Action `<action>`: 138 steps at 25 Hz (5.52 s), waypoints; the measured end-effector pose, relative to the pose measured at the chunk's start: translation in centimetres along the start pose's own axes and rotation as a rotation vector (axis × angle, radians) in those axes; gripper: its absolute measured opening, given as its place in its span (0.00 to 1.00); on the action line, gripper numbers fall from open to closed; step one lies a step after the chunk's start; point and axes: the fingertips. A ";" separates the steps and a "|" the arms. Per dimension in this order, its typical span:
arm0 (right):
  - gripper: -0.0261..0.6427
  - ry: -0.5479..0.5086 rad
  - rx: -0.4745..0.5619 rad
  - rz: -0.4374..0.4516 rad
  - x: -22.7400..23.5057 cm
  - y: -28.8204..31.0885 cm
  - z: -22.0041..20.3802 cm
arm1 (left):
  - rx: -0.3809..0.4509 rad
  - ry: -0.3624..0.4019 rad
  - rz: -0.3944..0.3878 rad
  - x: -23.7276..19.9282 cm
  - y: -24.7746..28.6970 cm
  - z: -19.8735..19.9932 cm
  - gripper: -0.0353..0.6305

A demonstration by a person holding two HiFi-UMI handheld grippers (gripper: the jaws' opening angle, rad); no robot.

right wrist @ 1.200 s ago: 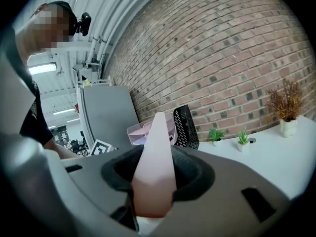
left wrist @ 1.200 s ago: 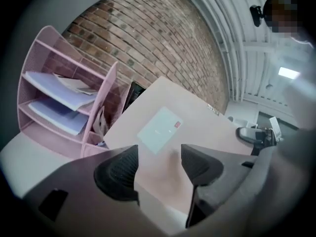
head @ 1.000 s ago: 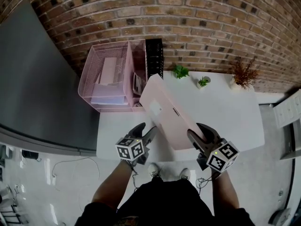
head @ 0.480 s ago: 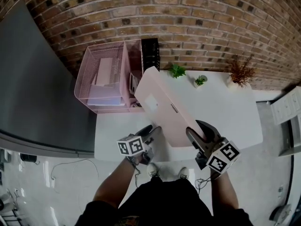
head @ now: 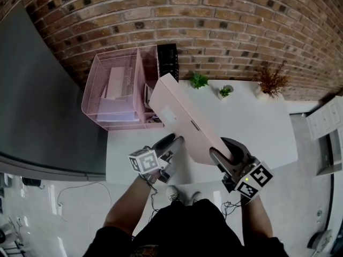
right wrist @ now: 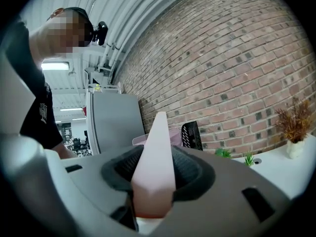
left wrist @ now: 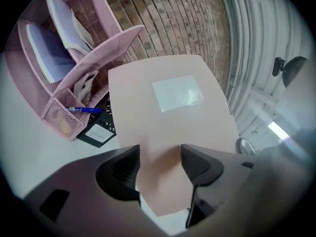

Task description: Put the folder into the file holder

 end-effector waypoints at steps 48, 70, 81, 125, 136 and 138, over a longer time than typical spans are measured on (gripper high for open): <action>0.31 0.213 0.321 0.083 5.5 -10.8 6.0 | 0.304 -0.222 -0.124 7.4 1.3 -1.8 0.45; 0.32 0.022 0.132 0.060 0.8 -4.8 4.3 | 0.124 0.118 -0.169 8.1 0.1 7.6 0.36; 0.35 -0.049 -0.124 0.095 -2.7 -0.7 -0.5 | 0.085 0.304 -0.194 8.3 -2.6 11.3 0.36; 0.25 -0.082 -0.107 -0.384 2.6 10.5 -2.6 | -0.031 0.850 0.078 5.8 -2.2 12.4 0.35; 0.25 -0.134 -0.122 -0.472 6.0 15.5 -3.5 | -0.035 0.891 0.113 5.1 -2.6 12.1 0.25; 0.25 -0.156 -0.138 -0.491 6.4 16.5 -3.9 | -0.037 0.892 0.111 5.0 -2.7 12.0 0.25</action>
Point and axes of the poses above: the fingertips, and each gripper's own axes: y forward along the fingers, x to its right, z out of its top, and after that the axes turned 9 degrees about -y, right-handed
